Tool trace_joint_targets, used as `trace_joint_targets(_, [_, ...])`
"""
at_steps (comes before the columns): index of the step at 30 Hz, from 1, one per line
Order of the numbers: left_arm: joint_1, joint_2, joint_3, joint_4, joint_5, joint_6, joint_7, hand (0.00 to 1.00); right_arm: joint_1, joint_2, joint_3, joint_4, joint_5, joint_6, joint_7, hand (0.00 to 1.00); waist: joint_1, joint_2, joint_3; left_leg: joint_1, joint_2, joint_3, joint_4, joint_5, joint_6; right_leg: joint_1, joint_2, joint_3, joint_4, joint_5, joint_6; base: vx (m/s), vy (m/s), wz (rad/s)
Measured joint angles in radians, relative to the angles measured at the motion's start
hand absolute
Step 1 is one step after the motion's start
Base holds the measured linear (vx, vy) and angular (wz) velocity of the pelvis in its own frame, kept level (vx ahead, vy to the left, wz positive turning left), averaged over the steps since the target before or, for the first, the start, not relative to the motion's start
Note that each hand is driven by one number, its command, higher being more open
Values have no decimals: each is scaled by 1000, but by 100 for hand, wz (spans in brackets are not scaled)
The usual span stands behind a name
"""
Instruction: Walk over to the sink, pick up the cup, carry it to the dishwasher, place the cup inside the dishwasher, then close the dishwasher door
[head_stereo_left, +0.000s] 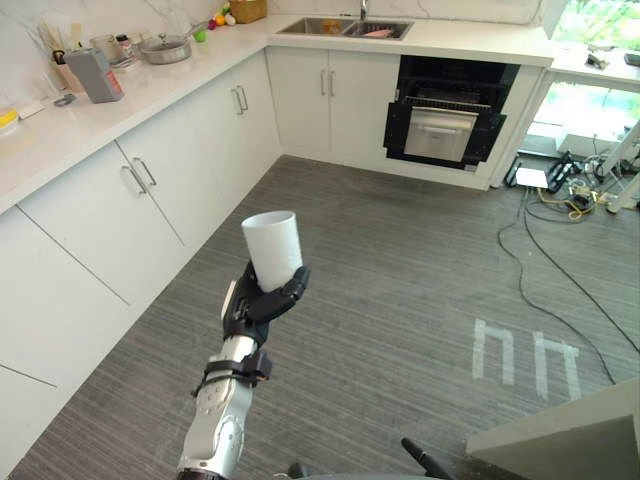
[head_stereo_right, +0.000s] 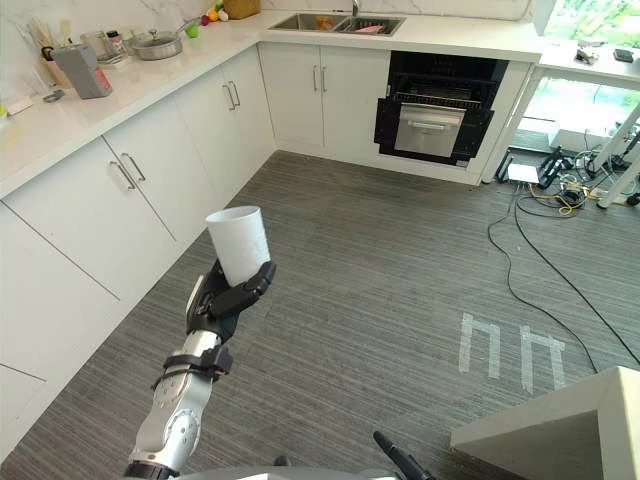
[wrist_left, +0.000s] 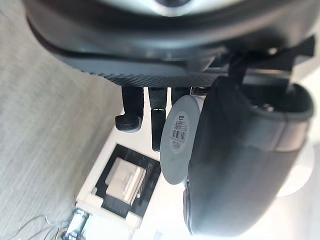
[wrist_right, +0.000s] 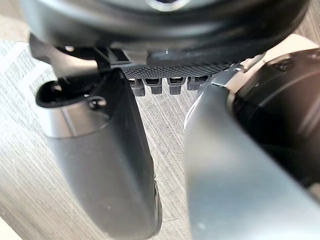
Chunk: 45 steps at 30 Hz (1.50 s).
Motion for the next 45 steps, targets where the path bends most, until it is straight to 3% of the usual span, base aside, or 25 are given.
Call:
trace_joint_targets(3, [10,-18,-1,-2,-2,0,19,0,-12,-5,-67,17,59,27,-5,100,6,-11,3,-50,-18,-18,144,-86,18,-58,-42,-12,169,-129,11,-6,33,18])
trace_joint_targets(5, [8,-21,-13,-12,-1,-1,25,0,4,-3,-105,19,103,24,-26,100,-1,0,-13,-50,-46,-36,156,-125,43,-72,-79,-39,267,-165,30,91,86,18])
trace_joint_targets(6, [-6,-29,-15,-15,-1,-12,34,0,-10,-3,-136,11,120,4,-34,100,4,-2,0,-44,-58,-26,161,-141,63,-169,-120,-59,494,-187,16,116,116,7])
trace_joint_targets(7, [-25,-23,-18,-12,1,-16,66,0,-16,10,-162,-16,126,-34,-34,100,-11,-11,16,-28,-68,-33,180,-162,71,-313,-179,-78,799,-70,-45,105,102,5])
trace_joint_targets(9, [-38,-14,-44,-13,3,-16,90,0,-6,17,-165,-16,122,-55,-32,100,-12,-12,19,8,-66,-45,177,-177,71,-368,-196,-75,934,67,-62,181,89,17])
trace_joint_targets(10, [-38,-21,-67,-23,3,-16,109,0,-1,23,-161,-19,114,-75,-30,100,-19,6,23,38,-53,-53,171,-191,87,-424,-194,-60,1038,186,-82,250,37,10])
trace_joint_targets(12, [-47,-27,-81,-38,3,-16,124,0,10,57,-147,-46,104,-112,-29,100,-26,5,32,72,-32,-68,174,-219,87,-521,-165,-43,1118,115,-77,266,-28,18])
trace_joint_targets(14, [-62,-28,-106,-43,3,-13,125,0,39,113,-132,-86,109,-135,-27,100,-48,7,43,107,0,-104,168,-245,71,-589,-114,-60,1001,39,-55,278,-90,48])
trace_joint_targets(17, [-72,-30,-165,-101,22,13,117,0,64,121,-107,-143,117,-155,-27,100,-37,5,43,180,25,-116,170,-284,5,-538,-69,-136,467,45,-17,446,-189,20])
trace_joint_targets(18, [-82,-30,-181,-119,22,26,115,0,70,123,-97,-158,118,-157,-27,100,-28,-7,36,201,28,-113,176,-300,-21,-507,-56,-155,286,84,-11,536,-247,15])
trace_joint_targets(19, [-92,-32,-189,-142,22,44,107,0,78,122,-88,-172,119,-161,-26,100,-26,-5,29,228,37,-116,186,-336,-46,-470,-46,-171,194,234,-33,570,-238,12])
trace_joint_targets(21, [-112,-55,-191,-145,23,68,90,0,63,98,-90,-180,120,-170,-23,100,-21,44,15,260,85,-99,184,-338,-64,-469,-13,-200,265,211,-73,569,-218,10])
trace_joint_targets(27, [-107,-41,-189,-143,47,61,55,0,53,125,-63,-254,149,-203,-22,100,-20,24,-11,262,121,-88,332,-226,-41,-478,-27,-208,486,-26,-82,359,-245,4])
trace_joint_targets(29, [-82,-48,-187,-143,60,56,45,0,58,114,-56,-255,150,-202,-24,100,-19,38,-12,161,178,-96,577,-93,-85,-409,8,-218,435,-58,-84,264,-202,0])
trace_joint_targets(31, [-42,-73,-163,-145,62,46,31,0,87,113,-47,-265,148,-218,-24,100,1,48,-12,21,268,-129,872,175,-157,-288,76,-207,326,-65,-99,302,-120,-24])
trace_joint_targets(32, [-31,-78,-152,-148,62,46,31,0,95,114,-42,-268,149,-229,-23,100,5,52,-13,-22,289,-135,957,162,-149,-256,92,-202,305,-70,-108,354,-90,-35])
trace_joint_targets(34, [13,-102,-95,-180,56,45,30,0,97,100,7,-289,189,-254,-18,100,15,48,-11,-186,320,-116,1099,22,-45,-155,125,-167,239,-92,-122,349,-92,-45])
trace_joint_targets(35, [21,-103,-84,-187,49,45,28,0,94,95,22,-298,196,-260,-13,100,25,47,-11,-215,321,-96,1073,-19,-25,-137,126,-150,224,-95,-123,394,-67,-80])
trace_joint_targets(37, [53,-109,-50,-212,38,43,22,0,60,79,72,-338,197,-283,12,100,63,42,-15,-286,272,-52,726,-118,-33,-96,114,-74,186,-107,-127,382,-24,-89])
trace_joint_targets(38, [64,-107,-42,-219,38,38,17,0,45,77,89,-345,197,-288,14,100,64,39,-15,-288,245,-60,591,-116,-38,-89,105,-60,184,-115,-119,333,34,-66])
trace_joint_targets(39, [84,-104,-41,-219,40,24,10,0,15,69,123,-353,200,-302,16,100,65,35,-16,-280,181,-90,305,-87,-70,-67,88,-36,175,-125,-100,376,75,-41])
trace_joint_targets(42, [101,-102,-60,-201,41,22,-19,0,-31,49,188,-344,238,-313,18,100,73,42,-19,-321,120,-113,46,0,-153,17,89,5,137,-132,-36,596,167,-39])
trace_joint_targets(43, [102,-101,-62,-191,41,21,-27,0,-27,50,194,-343,238,-315,19,100,78,48,-23,-315,114,-114,40,18,-131,41,96,20,136,-137,-26,589,225,-67])
trace_joint_targets(44, [103,-87,-61,-160,41,8,-35,0,-29,62,208,-329,247,-318,17,100,102,29,-36,-291,105,-140,72,119,-93,72,82,72,139,-154,-8,594,221,-91])
trace_joint_targets(45, [103,-68,-47,-136,42,5,-35,0,-34,65,222,-328,257,-318,19,100,108,4,-51,-294,80,-157,123,129,-73,75,57,116,155,-154,-10,596,216,-98])
